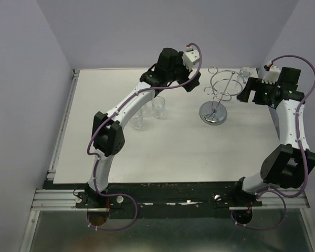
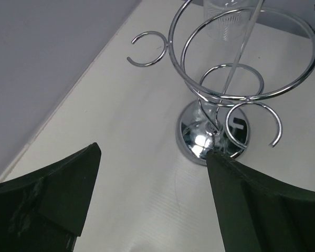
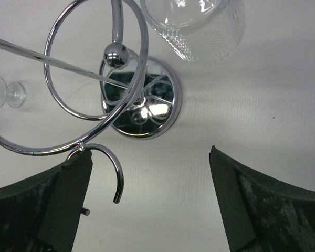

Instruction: Take the wine glass off the wine glass rack

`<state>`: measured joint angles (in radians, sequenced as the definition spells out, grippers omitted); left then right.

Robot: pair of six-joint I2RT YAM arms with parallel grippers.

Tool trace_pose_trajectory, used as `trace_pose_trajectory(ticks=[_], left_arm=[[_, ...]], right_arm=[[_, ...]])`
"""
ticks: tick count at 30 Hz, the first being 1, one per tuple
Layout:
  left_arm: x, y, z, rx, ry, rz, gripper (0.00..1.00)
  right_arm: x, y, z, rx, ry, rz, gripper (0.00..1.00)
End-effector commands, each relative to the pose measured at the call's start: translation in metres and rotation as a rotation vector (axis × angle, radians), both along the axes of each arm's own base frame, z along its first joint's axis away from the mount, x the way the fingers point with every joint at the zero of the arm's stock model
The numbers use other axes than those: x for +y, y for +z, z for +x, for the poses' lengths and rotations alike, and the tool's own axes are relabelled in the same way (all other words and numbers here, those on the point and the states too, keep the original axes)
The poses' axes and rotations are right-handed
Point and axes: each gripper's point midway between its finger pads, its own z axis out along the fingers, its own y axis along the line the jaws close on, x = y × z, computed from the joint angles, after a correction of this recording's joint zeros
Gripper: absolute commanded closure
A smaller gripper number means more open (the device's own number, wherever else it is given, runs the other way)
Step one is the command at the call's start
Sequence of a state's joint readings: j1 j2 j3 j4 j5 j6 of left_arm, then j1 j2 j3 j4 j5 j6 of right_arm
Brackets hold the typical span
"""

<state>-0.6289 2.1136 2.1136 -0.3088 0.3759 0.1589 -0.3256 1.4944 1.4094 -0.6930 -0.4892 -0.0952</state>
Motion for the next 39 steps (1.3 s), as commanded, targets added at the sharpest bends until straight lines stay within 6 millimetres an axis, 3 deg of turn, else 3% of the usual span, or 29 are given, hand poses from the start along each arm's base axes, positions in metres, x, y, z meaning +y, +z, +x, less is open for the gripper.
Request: trace_pose_trajectory(ticks=[1, 12, 24, 28, 34, 39], left_arm=[[-0.028, 0.000, -0.010, -0.009, -0.087, -0.059, 0.01], [-0.037, 0.000, -0.015, 0.002, -0.120, -0.090, 0.01], [-0.033, -0.006, -0.020, 0.018, -0.113, -0.076, 0.01], [-0.029, -0.002, -0.021, 0.006, -0.111, -0.071, 0.01], [-0.019, 0.009, -0.021, -0.008, -0.099, -0.072, 0.01], [-0.007, 0.020, -0.019, -0.024, -0.084, -0.067, 0.01]], right_arm=[[0.003, 0.000, -0.005, 0.050, -0.112, 0.043, 0.00], [-0.008, 0.026, -0.001, 0.031, -0.213, 0.041, 0.00], [0.021, 0.047, -0.012, 0.023, -0.072, 0.126, 0.00], [0.012, 0.064, -0.004, -0.021, -0.067, 0.075, 0.00], [-0.010, 0.103, 0.029, -0.221, -0.033, 0.060, 0.00], [-0.011, 0.107, 0.042, -0.364, 0.166, 0.083, 0.00]])
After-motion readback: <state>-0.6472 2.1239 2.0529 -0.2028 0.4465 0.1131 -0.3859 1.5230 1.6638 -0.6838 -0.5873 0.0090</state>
